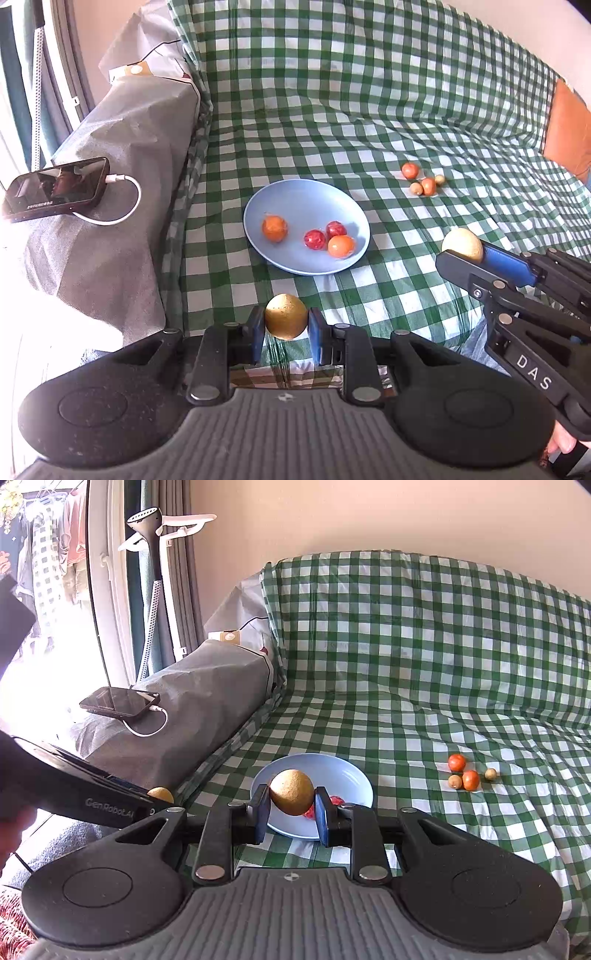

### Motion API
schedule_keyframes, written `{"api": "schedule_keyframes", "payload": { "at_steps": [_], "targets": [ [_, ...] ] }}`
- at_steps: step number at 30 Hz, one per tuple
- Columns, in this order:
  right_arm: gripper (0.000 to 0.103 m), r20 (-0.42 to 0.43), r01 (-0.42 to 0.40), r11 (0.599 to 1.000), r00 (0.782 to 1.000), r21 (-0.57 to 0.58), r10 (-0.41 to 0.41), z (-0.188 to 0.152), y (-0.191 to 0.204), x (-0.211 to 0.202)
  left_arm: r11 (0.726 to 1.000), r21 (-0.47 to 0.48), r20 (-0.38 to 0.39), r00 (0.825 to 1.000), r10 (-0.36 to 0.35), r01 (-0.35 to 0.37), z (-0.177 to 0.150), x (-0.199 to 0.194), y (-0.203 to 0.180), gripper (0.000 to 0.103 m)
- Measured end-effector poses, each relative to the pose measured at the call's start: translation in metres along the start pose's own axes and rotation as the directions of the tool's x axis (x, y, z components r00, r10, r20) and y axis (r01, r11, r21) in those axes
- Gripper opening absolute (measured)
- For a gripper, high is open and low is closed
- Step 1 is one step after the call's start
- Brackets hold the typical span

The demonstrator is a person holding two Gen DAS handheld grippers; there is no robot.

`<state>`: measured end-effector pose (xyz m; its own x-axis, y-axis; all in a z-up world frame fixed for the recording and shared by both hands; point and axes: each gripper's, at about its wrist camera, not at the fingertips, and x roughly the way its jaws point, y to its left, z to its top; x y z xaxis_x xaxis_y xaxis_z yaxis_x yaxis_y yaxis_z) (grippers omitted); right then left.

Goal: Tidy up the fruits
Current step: 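Carry both tan fruits over the blue plate with both grippers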

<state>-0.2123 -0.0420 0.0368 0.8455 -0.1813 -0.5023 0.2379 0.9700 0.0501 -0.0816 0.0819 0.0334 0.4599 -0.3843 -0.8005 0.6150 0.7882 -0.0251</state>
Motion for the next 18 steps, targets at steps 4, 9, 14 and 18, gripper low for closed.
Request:
{"api": "schedule_keyframes", "payload": {
  "at_steps": [4,9,14,18],
  "targets": [
    [0.027,-0.001,0.008,1.000,1.000,-0.011,-0.008,-0.0029,0.0038,-0.0008,1.000,-0.016,0.002,1.000,-0.007,0.007,0.0003,0.0003,0.0043,0.027],
    [0.027,-0.005,0.014,1.000,1.000,-0.015,-0.015,-0.0044,0.0070,0.0000,0.999,-0.036,-0.003,1.000,-0.020,0.020,0.0012,0.0031,0.0086,0.027],
    [0.027,-0.016,0.017,1.000,1.000,-0.010,-0.017,-0.0059,0.0037,0.0021,0.999,-0.038,-0.005,1.000,-0.015,0.015,0.0028,0.0060,0.0093,0.027],
    [0.027,-0.025,0.015,1.000,1.000,-0.007,-0.015,-0.0083,-0.0005,0.0043,0.999,-0.041,-0.009,1.000,-0.012,0.011,0.0037,0.0088,0.0106,0.027]
  ]
}}
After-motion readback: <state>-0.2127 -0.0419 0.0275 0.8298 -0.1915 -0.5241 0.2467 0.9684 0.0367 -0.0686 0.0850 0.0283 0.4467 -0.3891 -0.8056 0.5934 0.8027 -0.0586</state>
